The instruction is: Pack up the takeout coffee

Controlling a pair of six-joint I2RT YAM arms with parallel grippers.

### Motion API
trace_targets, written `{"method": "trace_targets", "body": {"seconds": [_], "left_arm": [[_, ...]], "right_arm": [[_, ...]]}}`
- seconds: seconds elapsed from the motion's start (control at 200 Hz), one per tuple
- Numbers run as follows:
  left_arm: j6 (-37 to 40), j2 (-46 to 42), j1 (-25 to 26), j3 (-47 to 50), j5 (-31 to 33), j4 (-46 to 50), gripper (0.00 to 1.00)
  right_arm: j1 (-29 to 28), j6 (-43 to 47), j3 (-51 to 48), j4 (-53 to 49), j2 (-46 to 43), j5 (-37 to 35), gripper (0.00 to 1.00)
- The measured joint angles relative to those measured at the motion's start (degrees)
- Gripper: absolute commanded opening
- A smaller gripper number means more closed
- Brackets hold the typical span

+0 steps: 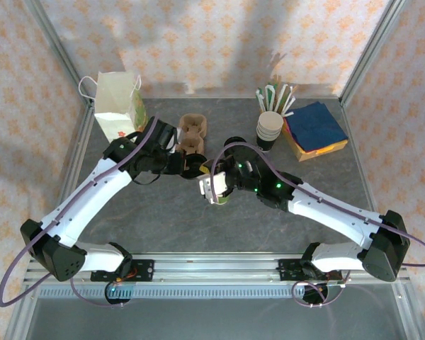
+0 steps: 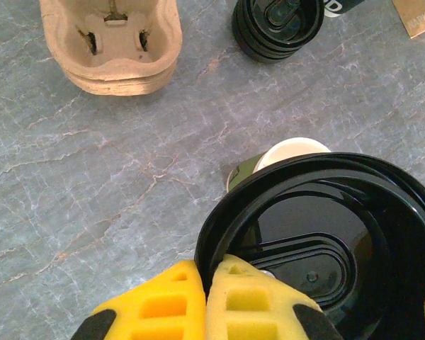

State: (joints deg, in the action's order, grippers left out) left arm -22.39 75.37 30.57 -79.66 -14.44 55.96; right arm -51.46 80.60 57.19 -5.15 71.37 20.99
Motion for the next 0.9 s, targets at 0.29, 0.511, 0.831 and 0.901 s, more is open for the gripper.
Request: {"method": "trace_targets", "body": {"seconds": [0.29,0.511,0.831,0.901], "left_arm": [[0.02,-0.02,-0.31,0.00,-0.07,-0.17,0.07],[-0.50,-1.33,-0.20,0.00,-1.64,-2.38,0.52],[-5.05,-14.14,-3.54,2.73,3.58,-14.01,0.64],[-5.29,-16.94,-3.63,4.24,4.94,-16.96,0.64]], "right_arm": [[-0.76,-0.20,-0.72,0.22,-0.11,-2.21,0.04],[-0.87,-4.98,-0.72,0.20,-0.22,-3.54,0.00],[-0.87,-23.65,-0.13,-1.36,-2.12,-3.48,0.00],[-0.87,-31.10,1.51,-2.71,-1.97,-3.91,0.00]]}}
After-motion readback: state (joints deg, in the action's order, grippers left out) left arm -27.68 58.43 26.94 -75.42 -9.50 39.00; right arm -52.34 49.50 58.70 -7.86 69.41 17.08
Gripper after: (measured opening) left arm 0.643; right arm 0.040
